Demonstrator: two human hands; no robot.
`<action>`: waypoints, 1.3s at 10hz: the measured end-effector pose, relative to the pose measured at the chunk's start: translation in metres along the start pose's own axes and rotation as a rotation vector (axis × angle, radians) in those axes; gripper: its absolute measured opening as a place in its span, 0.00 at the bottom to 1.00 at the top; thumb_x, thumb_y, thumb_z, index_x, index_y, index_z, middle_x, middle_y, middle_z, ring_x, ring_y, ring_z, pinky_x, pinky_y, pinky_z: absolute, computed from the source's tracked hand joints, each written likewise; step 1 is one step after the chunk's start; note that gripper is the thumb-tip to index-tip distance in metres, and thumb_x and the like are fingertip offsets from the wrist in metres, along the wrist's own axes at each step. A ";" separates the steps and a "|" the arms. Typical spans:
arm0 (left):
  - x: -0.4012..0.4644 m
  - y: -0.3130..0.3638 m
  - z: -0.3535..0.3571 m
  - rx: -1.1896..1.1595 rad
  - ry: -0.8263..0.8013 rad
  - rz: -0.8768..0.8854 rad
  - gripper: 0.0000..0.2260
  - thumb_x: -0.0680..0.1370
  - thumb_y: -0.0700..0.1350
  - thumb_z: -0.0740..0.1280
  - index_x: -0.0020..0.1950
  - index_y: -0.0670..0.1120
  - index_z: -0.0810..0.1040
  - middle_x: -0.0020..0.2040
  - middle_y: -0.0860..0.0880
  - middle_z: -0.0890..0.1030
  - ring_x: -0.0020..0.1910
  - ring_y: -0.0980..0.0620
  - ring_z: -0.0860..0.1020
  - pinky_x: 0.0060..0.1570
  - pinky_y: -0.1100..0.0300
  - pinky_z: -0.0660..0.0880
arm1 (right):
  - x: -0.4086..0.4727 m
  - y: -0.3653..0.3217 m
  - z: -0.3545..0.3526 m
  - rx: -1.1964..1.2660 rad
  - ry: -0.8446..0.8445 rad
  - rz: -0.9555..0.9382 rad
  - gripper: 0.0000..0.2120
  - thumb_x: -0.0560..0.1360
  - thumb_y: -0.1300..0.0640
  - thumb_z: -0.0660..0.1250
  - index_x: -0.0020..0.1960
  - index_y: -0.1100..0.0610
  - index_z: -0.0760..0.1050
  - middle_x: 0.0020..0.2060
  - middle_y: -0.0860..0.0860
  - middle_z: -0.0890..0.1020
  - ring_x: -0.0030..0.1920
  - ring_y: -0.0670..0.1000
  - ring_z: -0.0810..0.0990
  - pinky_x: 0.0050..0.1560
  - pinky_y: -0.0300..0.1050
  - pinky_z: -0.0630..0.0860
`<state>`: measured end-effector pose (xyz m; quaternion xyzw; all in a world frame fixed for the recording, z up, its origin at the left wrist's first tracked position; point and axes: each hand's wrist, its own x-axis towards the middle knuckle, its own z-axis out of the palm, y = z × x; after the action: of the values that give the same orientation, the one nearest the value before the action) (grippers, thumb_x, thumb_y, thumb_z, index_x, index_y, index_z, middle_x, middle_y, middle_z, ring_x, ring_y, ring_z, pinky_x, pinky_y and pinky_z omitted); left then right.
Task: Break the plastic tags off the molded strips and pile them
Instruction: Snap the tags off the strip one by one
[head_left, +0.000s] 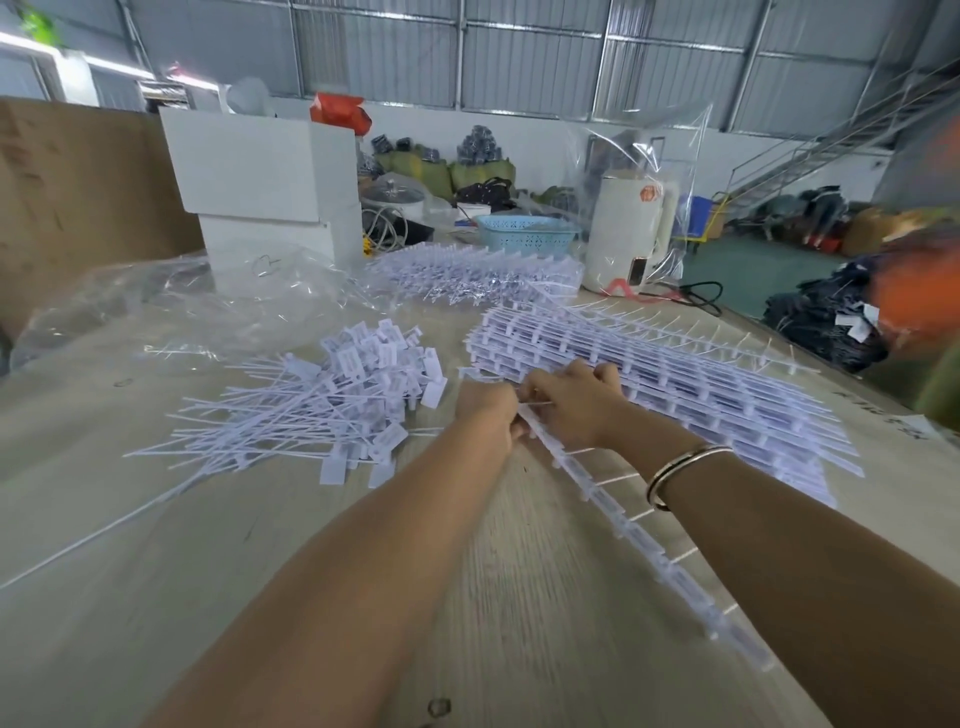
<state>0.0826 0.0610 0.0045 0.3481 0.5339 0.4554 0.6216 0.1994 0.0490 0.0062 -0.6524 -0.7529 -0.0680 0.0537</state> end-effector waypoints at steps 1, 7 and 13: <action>0.001 0.003 -0.008 0.007 0.079 0.103 0.19 0.78 0.33 0.54 0.69 0.38 0.66 0.52 0.37 0.80 0.28 0.47 0.80 0.25 0.57 0.77 | 0.002 -0.005 -0.006 -0.003 -0.135 0.119 0.17 0.76 0.37 0.52 0.60 0.44 0.65 0.55 0.49 0.68 0.57 0.53 0.61 0.55 0.50 0.53; -0.062 0.097 -0.095 0.832 -0.321 0.450 0.06 0.81 0.39 0.54 0.46 0.43 0.68 0.37 0.41 0.73 0.21 0.53 0.72 0.20 0.68 0.66 | -0.029 0.007 -0.056 1.323 0.703 0.623 0.15 0.69 0.71 0.51 0.29 0.59 0.68 0.13 0.46 0.69 0.15 0.42 0.66 0.17 0.30 0.61; -0.073 0.034 -0.125 1.050 -0.456 0.528 0.09 0.81 0.43 0.58 0.43 0.51 0.74 0.31 0.51 0.72 0.22 0.57 0.70 0.30 0.64 0.68 | -0.048 -0.058 -0.042 0.577 0.195 -0.135 0.09 0.78 0.62 0.61 0.49 0.54 0.79 0.43 0.45 0.78 0.44 0.48 0.75 0.43 0.38 0.67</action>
<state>-0.0476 -0.0026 0.0376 0.8153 0.4363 0.1851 0.3326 0.1483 -0.0131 0.0376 -0.5490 -0.7742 0.0828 0.3038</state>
